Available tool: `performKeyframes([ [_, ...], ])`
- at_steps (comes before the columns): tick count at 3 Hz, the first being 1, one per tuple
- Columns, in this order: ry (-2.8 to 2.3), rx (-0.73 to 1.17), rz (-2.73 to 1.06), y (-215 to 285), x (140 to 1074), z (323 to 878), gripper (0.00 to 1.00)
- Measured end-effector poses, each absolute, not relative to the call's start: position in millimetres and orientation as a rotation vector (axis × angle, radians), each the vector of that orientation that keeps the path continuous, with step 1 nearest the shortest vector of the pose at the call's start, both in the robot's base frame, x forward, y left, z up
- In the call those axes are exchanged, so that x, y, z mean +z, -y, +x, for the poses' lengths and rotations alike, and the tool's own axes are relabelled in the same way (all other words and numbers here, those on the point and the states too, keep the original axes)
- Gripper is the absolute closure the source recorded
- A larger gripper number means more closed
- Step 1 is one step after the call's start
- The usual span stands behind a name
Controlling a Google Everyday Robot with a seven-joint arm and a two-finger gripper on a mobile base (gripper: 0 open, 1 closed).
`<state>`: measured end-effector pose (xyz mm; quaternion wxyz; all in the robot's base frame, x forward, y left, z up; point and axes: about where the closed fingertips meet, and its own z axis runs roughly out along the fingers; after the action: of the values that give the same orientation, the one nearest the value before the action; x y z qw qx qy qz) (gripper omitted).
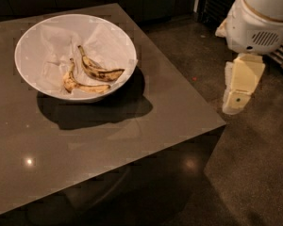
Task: Pick banana from white bowl
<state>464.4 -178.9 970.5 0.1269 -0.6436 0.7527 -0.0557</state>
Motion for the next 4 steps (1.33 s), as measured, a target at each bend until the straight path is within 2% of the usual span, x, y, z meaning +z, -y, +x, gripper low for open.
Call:
performKeyframes([
  [1,-2.155,-0.124,-1.858,176.5,975.2,471.0,0.0],
  [3,-2.036,-0.026,-1.935,119.3,999.4,505.3,0.0],
  [4,-1.965,-0.063,-2.041,90.7,1001.1,519.8,0.0],
])
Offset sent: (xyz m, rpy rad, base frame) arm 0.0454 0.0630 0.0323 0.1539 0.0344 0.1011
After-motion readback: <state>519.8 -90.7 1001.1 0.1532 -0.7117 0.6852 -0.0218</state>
